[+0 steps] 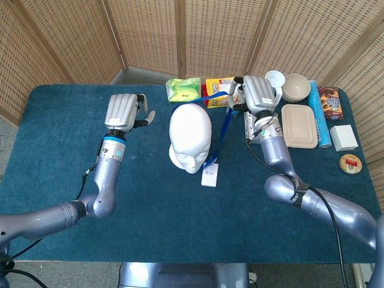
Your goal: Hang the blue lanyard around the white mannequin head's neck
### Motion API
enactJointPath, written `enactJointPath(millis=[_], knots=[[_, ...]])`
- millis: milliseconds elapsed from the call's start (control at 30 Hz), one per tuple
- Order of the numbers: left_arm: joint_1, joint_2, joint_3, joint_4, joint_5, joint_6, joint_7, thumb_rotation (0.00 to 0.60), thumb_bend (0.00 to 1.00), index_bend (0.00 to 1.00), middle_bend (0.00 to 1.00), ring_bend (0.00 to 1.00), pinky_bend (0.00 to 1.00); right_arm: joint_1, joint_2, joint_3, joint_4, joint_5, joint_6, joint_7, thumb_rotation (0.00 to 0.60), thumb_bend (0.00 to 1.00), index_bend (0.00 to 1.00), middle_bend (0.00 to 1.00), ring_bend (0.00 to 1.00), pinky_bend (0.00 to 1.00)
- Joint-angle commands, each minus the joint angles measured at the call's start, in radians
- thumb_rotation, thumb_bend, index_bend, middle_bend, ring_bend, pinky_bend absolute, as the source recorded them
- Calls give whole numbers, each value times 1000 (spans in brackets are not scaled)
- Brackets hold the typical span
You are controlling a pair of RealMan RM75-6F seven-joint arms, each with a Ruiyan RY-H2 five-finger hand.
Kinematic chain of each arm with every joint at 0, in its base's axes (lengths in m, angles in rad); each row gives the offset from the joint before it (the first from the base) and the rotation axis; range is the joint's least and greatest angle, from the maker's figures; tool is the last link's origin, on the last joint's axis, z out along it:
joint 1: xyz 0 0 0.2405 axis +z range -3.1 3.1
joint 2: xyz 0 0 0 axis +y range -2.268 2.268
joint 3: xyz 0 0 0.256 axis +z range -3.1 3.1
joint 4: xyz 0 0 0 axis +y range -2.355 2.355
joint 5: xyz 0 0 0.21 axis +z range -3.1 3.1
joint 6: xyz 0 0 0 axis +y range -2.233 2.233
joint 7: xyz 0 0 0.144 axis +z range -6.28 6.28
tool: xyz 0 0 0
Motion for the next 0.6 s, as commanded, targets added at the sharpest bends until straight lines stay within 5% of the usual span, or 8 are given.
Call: enactJointPath(millis=[33,100,300,600], knots=[[-1,27,6,-39,-49,-35,49,453,234,304,571,483,591,4,9,-8,13,15,-52,5,470,463,455,525,585,705],[0,37,6,-55,-61,-37,61,445,216,212,412,317,424,4,15,-5,15,23,-80,23,445,459,396,427,467,561],[9,57,11,-79,-55,-25,64,403,192,186,284,154,221,-13,40,8,20,1,-138,101,407,451,315,311,310,345],[46,103,23,-127,-31,-12,34,335,175,186,271,138,161,-52,90,18,-19,-80,-180,210,375,420,286,253,225,237]])
